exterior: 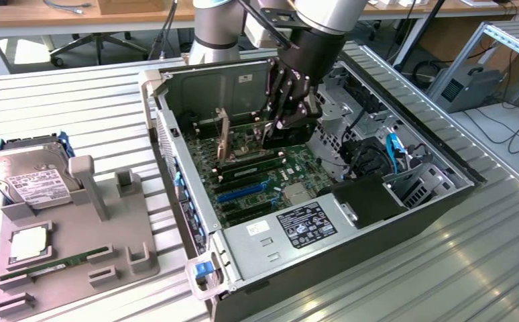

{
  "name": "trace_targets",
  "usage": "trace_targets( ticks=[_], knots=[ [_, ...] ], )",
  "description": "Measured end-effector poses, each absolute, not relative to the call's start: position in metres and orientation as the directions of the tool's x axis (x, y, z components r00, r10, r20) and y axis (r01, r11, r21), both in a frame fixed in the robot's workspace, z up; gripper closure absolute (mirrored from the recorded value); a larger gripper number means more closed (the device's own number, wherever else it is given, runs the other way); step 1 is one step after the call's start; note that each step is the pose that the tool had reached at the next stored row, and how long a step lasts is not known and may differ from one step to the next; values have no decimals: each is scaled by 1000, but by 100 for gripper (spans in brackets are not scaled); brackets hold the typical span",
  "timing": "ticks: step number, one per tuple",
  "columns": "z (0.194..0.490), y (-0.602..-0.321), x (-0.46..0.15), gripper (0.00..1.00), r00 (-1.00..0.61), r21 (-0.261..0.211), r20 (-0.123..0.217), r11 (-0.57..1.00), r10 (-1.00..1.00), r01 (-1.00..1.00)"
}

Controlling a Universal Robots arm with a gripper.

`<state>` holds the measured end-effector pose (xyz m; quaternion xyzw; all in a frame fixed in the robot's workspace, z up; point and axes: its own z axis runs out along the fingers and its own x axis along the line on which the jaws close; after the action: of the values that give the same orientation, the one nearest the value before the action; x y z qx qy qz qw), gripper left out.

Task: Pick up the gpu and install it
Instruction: 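Insert the gpu into the slot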

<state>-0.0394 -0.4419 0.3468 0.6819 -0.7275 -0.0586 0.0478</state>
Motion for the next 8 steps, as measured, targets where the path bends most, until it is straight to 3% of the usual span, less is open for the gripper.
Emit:
trace_targets(
  ticks=[8],
  knots=[
    [347,-442,-39,73,-56,150,-11,54,-998,-987]
  ],
)
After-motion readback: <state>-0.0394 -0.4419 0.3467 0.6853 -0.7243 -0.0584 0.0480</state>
